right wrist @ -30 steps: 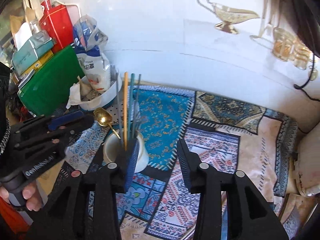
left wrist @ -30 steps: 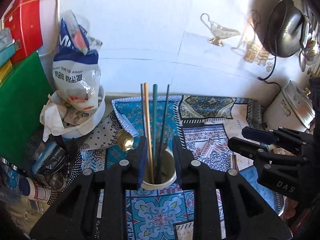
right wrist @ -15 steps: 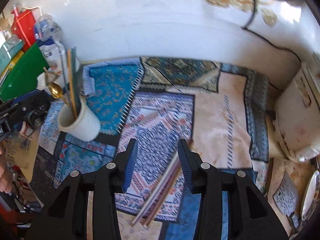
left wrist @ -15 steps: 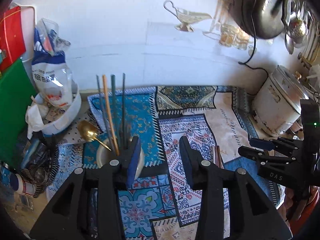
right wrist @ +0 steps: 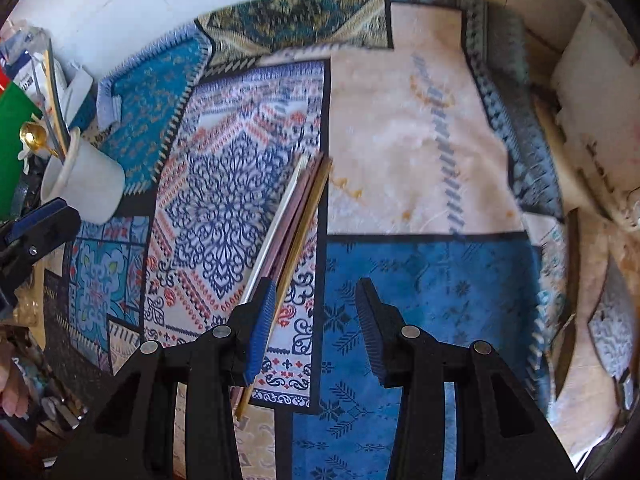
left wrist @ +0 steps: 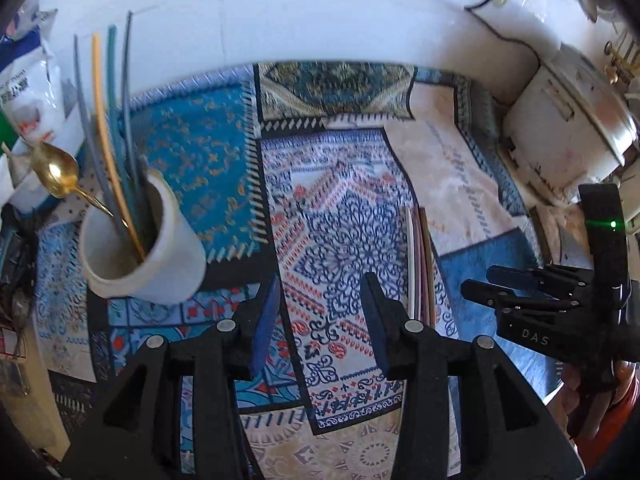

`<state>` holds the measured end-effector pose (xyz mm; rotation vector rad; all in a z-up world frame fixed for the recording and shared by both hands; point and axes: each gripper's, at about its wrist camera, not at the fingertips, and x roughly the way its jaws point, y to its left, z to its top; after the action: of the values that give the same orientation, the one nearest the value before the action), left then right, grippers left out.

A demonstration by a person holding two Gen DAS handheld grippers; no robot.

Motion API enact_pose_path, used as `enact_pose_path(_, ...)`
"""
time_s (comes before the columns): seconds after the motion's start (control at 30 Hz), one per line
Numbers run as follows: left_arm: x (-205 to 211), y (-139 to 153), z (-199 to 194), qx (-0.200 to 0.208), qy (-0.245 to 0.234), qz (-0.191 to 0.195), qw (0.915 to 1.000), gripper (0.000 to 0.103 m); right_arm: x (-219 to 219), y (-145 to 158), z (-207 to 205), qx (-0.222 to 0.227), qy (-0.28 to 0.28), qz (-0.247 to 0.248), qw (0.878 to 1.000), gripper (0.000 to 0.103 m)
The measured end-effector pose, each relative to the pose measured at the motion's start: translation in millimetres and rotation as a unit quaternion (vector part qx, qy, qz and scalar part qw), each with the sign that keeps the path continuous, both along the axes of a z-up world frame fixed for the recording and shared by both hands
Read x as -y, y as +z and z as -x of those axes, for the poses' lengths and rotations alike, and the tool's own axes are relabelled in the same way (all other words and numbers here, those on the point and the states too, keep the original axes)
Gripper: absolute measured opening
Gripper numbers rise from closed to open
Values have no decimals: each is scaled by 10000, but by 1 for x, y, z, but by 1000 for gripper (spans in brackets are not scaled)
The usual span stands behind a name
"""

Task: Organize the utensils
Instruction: 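Move both grippers back over the remaining chopsticks on the mat, then grasp a wooden chopstick with the right gripper while the left grasps a pale chopstick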

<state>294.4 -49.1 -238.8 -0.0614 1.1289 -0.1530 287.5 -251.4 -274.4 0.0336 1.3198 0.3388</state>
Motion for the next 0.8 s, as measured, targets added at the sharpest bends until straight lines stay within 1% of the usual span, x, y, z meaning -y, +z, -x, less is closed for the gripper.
enact_pose_path(0.2, 12, -28, -1, -376, -85, -96, 9992, 41, -1, -25, -4, -337, -109, -229, 9991, 38)
enact_pose_path(0.27, 15, -34, -1, -462, -123, -128, 9988, 41, -1, -29, -5, -423, -136, -329, 9985, 38)
enact_pose_path(0.37, 19, -41, -1, -552, -137, -139, 9983, 41, -4, -32, -4, -436, -92, -356, 9984, 37)
enact_pose_path(0.4, 21, -43, -1, -572, -142, -139, 9982, 41, -6, -33, -3, -411, -56, -327, 9986, 33)
enact_pose_path(0.43, 22, -44, -2, -577, -144, -141, 9981, 41, -8, -34, -3, -375, -24, -272, 9989, 31)
enact_pose_path(0.47, 22, -45, -2, -573, -149, -141, 9981, 41, -9, -33, -2, -310, 11, -226, 9993, 26)
enact_pose_path(0.5, 24, -45, -3, -576, -163, -140, 9981, 41, -11, -34, -1, -300, 70, -181, 9994, 22)
enact_pose_path(0.57, 26, -47, -4, -592, -193, -102, 9980, 41, -10, -34, 0, -289, 118, -254, 9992, 19)
enact_pose_path(0.63, 29, -50, -6, -658, -230, 25, 9976, 41, -6, -36, -2, -276, 104, -321, 9991, 14)
enact_pose_path(0.67, 32, -52, -7, -710, -269, 91, 9971, 41, -5, -36, -4, -234, 78, -207, 9995, 4)
enact_pose_path(0.7, 35, -54, -7, -753, -320, 126, 9966, 41, -2, -37, -8, -216, 41, -69, 9997, 0)
enact_pose_path(0.8, 45, -61, -8, -847, -446, 241, 9951, 32, 12, -38, -19, -474, -109, -386, 9981, 1)
